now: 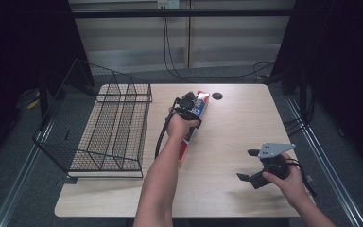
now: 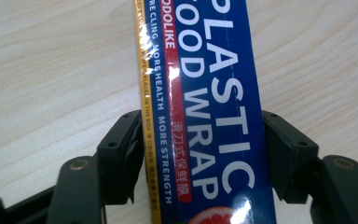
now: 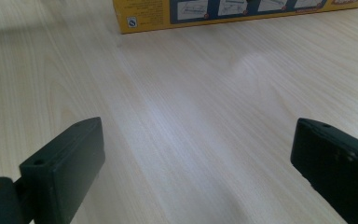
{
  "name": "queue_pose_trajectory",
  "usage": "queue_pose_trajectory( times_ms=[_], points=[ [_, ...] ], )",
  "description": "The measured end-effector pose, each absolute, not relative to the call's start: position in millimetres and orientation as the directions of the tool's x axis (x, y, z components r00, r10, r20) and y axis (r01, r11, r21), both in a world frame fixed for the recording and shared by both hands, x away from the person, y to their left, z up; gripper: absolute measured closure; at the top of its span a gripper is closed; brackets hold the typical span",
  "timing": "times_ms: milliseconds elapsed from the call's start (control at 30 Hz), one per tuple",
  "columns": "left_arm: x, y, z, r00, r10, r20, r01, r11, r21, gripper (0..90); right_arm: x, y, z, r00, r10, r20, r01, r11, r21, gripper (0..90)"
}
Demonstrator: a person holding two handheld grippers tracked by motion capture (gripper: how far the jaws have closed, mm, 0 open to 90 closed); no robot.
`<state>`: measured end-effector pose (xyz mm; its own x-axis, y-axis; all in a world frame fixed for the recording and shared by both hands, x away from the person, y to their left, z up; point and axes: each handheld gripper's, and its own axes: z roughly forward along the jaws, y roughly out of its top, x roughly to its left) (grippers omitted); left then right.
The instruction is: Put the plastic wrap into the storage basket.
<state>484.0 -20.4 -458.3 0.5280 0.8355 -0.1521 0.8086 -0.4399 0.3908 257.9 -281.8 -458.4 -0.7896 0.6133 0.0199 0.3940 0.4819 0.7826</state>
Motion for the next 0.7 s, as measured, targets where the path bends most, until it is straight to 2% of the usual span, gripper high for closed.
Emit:
queue_pose_trajectory(
  times_ms=[167,267,400,700],
  points=[
    [483.9,-22.2,-449.2,0.558,0.823,-0.103,0.800,-0.502,0.328,42.1,256.9,-281.4,-459.8,-0.792,0.611,0.013,0.389,0.488,0.781,2.7],
    [483.0,-18.5,-446.9,0.542,0.829,-0.140,0.821,-0.487,0.298,42.7,256.9,-281.1,-459.9,-0.795,0.606,0.011,0.386,0.492,0.781,2.7],
    [481.7,-15.6,-440.8,0.549,0.827,-0.126,0.821,-0.504,0.268,43.0,257.0,-280.8,-459.5,-0.793,0.609,0.006,0.382,0.490,0.783,2.7],
    [481.0,-3.8,-418.0,0.537,0.829,-0.156,0.836,-0.498,0.229,43.2,257.2,-282.3,-458.7,-0.793,0.609,0.002,0.377,0.488,0.787,2.7]
  ],
)
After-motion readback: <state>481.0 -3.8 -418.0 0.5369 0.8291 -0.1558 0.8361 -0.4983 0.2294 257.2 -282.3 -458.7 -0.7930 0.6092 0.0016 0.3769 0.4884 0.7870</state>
